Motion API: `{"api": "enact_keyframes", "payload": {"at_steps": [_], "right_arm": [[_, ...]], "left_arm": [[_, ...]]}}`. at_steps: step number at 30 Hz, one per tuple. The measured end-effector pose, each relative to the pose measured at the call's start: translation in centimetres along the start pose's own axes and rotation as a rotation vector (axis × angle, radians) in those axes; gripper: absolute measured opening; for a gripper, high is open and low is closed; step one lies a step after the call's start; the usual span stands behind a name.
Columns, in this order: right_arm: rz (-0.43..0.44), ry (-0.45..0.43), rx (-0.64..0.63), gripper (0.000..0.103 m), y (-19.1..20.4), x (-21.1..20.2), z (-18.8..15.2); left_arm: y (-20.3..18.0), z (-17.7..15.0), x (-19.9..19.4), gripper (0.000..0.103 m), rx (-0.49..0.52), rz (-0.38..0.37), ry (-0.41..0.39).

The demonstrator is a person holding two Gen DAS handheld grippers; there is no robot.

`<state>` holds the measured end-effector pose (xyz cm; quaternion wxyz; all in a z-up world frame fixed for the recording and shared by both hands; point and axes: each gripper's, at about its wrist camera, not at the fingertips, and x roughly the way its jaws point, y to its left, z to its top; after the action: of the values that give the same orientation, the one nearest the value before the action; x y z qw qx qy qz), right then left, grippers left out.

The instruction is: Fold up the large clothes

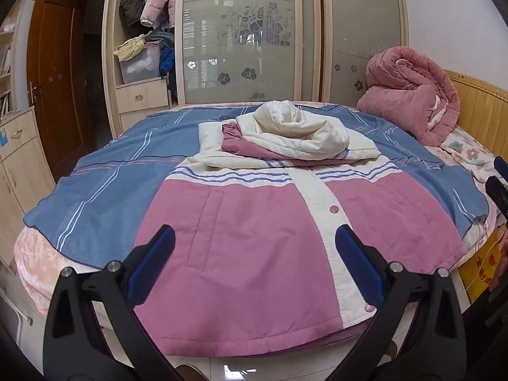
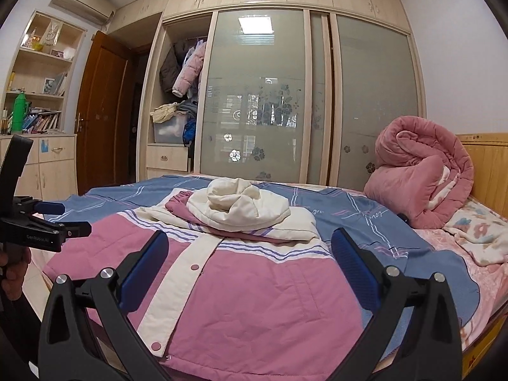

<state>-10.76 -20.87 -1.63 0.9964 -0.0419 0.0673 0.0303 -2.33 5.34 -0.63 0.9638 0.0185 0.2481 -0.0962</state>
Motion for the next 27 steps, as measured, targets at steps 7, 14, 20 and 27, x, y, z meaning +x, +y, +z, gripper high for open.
{"api": "enact_keyframes", "payload": {"at_steps": [7,14,20,27], "right_arm": [[-0.005,-0.006,0.023,0.102,-0.45,-0.12,0.21],[0.001,-0.011,0.003,0.102,-0.15,-0.31,0.24],[-0.008,-0.008,0.008,0.102,-0.48,-0.1,0.33],[-0.023,-0.011,-0.013,0.102,-0.63,-0.24,0.35]], "left_arm": [[0.51,-0.12,-0.02,0.101,0.0,-0.001,0.009],[0.56,-0.37,-0.41,0.101,0.017,-0.015,0.003],[0.4,-0.63,-0.07,0.101,0.033,-0.009,0.025],[0.28,-0.74,0.12,0.101,0.045,-0.012,0.037]]}}
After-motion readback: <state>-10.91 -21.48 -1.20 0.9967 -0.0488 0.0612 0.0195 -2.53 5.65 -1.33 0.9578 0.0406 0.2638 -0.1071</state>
